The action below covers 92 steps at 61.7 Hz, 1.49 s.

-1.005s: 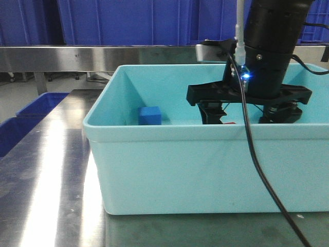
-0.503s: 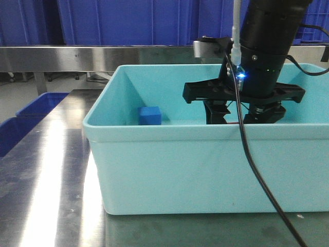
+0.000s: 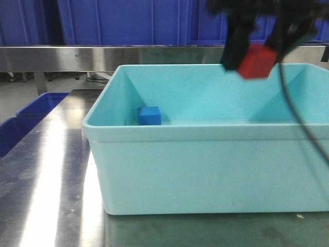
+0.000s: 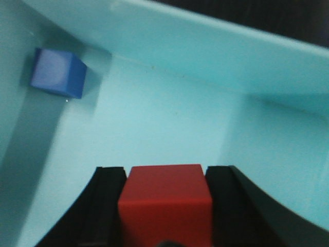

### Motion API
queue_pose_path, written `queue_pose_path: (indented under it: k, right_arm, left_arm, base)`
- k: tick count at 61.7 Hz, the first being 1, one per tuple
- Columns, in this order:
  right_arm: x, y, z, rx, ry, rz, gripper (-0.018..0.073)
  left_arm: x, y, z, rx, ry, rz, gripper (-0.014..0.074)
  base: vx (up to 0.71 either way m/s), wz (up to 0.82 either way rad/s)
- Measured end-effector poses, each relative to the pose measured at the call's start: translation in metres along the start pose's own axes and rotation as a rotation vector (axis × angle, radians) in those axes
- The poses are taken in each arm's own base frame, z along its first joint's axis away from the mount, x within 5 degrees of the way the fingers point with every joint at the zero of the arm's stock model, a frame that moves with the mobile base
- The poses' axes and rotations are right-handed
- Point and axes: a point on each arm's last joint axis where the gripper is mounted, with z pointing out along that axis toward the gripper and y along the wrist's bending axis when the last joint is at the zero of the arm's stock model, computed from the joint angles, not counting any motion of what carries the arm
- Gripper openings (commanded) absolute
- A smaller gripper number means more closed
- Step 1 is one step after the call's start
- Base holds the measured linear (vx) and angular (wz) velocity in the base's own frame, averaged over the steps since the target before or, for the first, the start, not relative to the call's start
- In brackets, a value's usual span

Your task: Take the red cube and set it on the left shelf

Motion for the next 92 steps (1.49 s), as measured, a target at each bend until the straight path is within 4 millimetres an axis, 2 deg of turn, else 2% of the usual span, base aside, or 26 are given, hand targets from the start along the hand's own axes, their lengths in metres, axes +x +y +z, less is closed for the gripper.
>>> queue_pose_path:
  k: [9, 15, 19, 29, 44, 50, 57, 66, 92]
  right_arm:
    - [0.005, -0.005, -0.06, 0.01, -0.158, -0.031, 0.0057]
    - [0.018, -0.011, -0.086, 0.03, -0.226, -0.053, 0.0057]
    - [0.034, -0.016, -0.103, 0.045, -0.274, -0.068, 0.0057]
    - [0.087, -0.028, -0.121, 0.045, -0.358, -0.084, 0.0057]
    - [0.167, -0.044, -0.134, 0.017, -0.512, -0.083, 0.0057]
    - [0.192, -0.049, -0.136, 0.01, -0.561, -0.08, 0.0057]
    - [0.21, -0.052, -0.137, 0.002, -0.609, -0.076, 0.0057]
    - [0.22, -0.054, -0.138, -0.003, -0.644, -0.074, 0.0057]
    - [0.221, -0.055, -0.137, -0.002, -0.645, -0.076, 0.0057]
  left_arm:
    - [0.0, 0.0, 0.0, 0.0, 0.0, 0.0, 0.0101]
    - [0.0, 0.0, 0.0, 0.0, 0.0, 0.0, 0.0101]
    - [0.0, 0.0, 0.0, 0.0, 0.0, 0.0, 0.0101]
    - [0.0, 0.0, 0.0, 0.0, 0.0, 0.0, 0.0101]
    - [0.0, 0.0, 0.0, 0.0, 0.0, 0.0, 0.0101]
    - [0.0, 0.0, 0.0, 0.0, 0.0, 0.0, 0.0101]
    - [0.0, 0.0, 0.0, 0.0, 0.0, 0.0, 0.0101]
    - [0.0, 0.0, 0.0, 0.0, 0.0, 0.0, 0.0101]
    - [0.0, 0.0, 0.0, 0.0, 0.0, 0.0, 0.0101]
  base:
    - [0.0, 0.0]
    - [0.0, 0.0]
    - [0.0, 0.0]
    - [0.0, 0.0]
    - [0.0, 0.0]
    - [0.0, 0.0]
    - [0.0, 0.0]
    - [0.0, 0.0]
    - [0.0, 0.0]
